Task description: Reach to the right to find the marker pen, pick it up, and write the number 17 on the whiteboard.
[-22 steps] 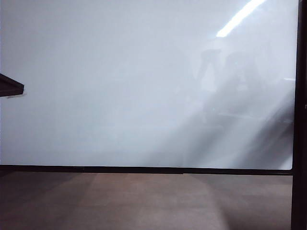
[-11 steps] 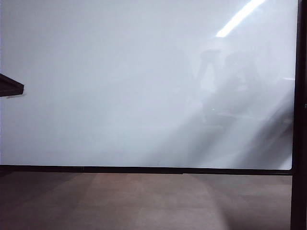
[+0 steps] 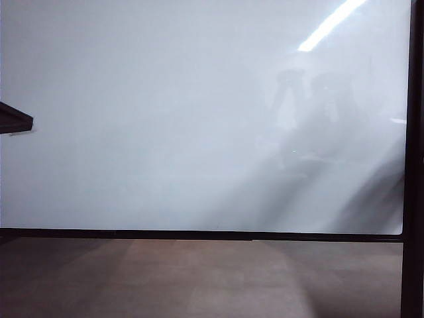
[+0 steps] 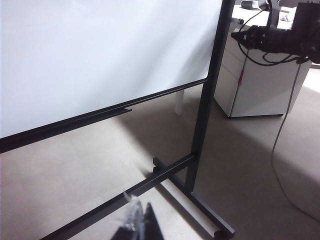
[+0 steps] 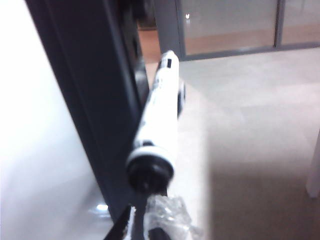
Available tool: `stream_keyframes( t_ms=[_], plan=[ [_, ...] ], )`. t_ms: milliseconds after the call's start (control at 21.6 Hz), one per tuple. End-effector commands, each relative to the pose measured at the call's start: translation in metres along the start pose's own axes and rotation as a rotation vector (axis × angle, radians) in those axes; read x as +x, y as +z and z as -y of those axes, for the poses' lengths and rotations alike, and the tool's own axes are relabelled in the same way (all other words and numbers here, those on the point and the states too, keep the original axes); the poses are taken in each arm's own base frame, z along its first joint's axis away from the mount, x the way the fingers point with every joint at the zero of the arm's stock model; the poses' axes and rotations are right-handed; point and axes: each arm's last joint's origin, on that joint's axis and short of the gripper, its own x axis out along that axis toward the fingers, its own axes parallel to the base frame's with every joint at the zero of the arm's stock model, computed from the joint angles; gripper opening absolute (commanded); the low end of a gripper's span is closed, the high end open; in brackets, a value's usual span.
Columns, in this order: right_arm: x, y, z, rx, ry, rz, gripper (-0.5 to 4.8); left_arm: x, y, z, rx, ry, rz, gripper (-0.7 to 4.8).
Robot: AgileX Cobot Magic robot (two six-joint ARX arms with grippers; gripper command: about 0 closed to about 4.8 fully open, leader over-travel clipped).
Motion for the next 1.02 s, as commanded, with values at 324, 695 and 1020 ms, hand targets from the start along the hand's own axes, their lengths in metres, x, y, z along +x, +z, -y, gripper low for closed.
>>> stream_keyframes(
  t_ms=[324,695,1020],
  plan=[
    [-0.004,0.011,0.008,-0.017,-0.010,0.079,2.29,0.000,0.001,0.000,0.002,-0.005,0.009,-0.05],
    [0.003,0.023,0.002,-0.048,0.014,0.160,2.30,0.000,0.001,0.000,0.002,-0.005,0.009,-0.05],
    [0.006,0.026,0.002,-0.048,0.009,0.169,2.00,0.000,0.001,0.000,0.002,-0.005,0.009,-0.05]
  ],
)
